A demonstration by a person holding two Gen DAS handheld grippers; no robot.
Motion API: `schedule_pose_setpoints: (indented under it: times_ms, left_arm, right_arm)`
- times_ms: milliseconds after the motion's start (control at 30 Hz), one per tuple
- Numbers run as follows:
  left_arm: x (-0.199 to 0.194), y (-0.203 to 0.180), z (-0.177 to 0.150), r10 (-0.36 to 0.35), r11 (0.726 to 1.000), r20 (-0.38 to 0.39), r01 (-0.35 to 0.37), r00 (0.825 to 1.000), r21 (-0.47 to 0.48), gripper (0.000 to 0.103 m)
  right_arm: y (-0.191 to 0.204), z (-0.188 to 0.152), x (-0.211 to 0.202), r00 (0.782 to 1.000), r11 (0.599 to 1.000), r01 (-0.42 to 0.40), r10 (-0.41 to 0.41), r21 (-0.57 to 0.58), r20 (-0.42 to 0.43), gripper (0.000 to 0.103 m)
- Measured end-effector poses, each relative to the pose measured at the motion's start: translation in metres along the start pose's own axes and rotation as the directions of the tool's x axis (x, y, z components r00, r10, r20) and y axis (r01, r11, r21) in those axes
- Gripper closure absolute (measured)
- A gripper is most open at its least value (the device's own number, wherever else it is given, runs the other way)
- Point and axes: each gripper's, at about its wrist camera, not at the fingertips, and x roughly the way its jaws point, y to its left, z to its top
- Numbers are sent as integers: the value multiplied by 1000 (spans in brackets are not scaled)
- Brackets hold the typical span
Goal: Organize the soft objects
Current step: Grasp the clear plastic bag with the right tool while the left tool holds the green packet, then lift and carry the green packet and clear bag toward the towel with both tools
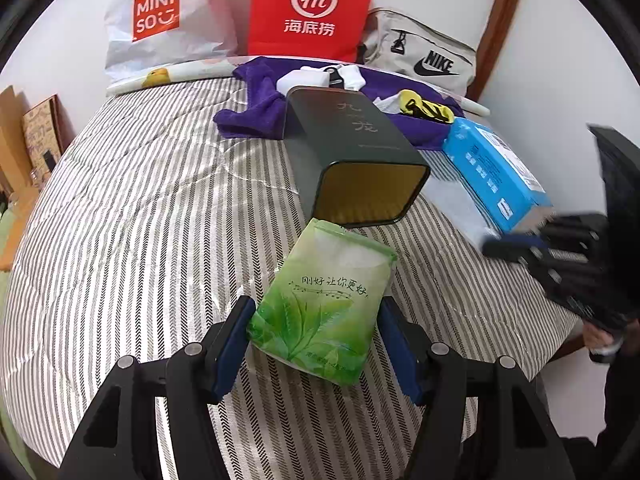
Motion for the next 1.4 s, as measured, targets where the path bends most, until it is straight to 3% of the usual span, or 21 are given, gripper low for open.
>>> schedule_pose_setpoints:
  times_ms: [133, 467, 600, 633, 700, 733, 867, 1033, 1200, 1400]
  left_arm:
    - [0, -5, 0, 20, 999, -11, -20, 1000, -25, 42]
    - [1, -20, -4, 42, 998, -38, -43, 998, -46, 42]
    - [5, -24, -4, 50, 998, -55, -52, 997, -44, 42]
    - [5, -25, -4, 47, 998, -57, -49, 997, -41, 42]
    - [6, -27, -3, 39, 998, -63, -41, 997, -40, 42]
    - [6, -27, -3, 30, 999, -66, -33, 997, -41, 42]
    - [8, -30, -3, 15, 999, -72, -18, 997, -42, 42]
    - [8, -29, -3, -6, 999, -76, 2, 997, -52, 42]
    - [8, -25, -2, -25, 998, -78, 20, 997, -62, 42]
    - [10, -23, -4, -43, 997, -89, 36, 995, -70, 42]
  right_arm:
    - [4, -24, -17, 999, 999, -41, 41, 7, -13, 101]
    - [-5, -88, -53, 999, 998, -23, 25, 66, -39, 100]
    - [-10, -95, -57, 1000, 998, 5, -3, 70, -23, 98]
    - [-12, -95, -58, 1000, 996, 2, 0, 84, -22, 91]
    - [-16, -93, -60, 1000, 994, 0, 0, 109, -4, 66]
    - [-17, -92, -61, 1000, 993, 0, -1, 115, 8, 49]
    - [-19, -83, -57, 999, 992, 22, -28, 127, 45, 31]
    - [-30, -74, -38, 997, 985, 53, -60, 162, 39, 27]
    - [-37, -71, -23, 1000, 978, 6, -11, 211, 25, 27]
    - [-37, -70, -16, 999, 968, -1, -7, 252, 33, 17]
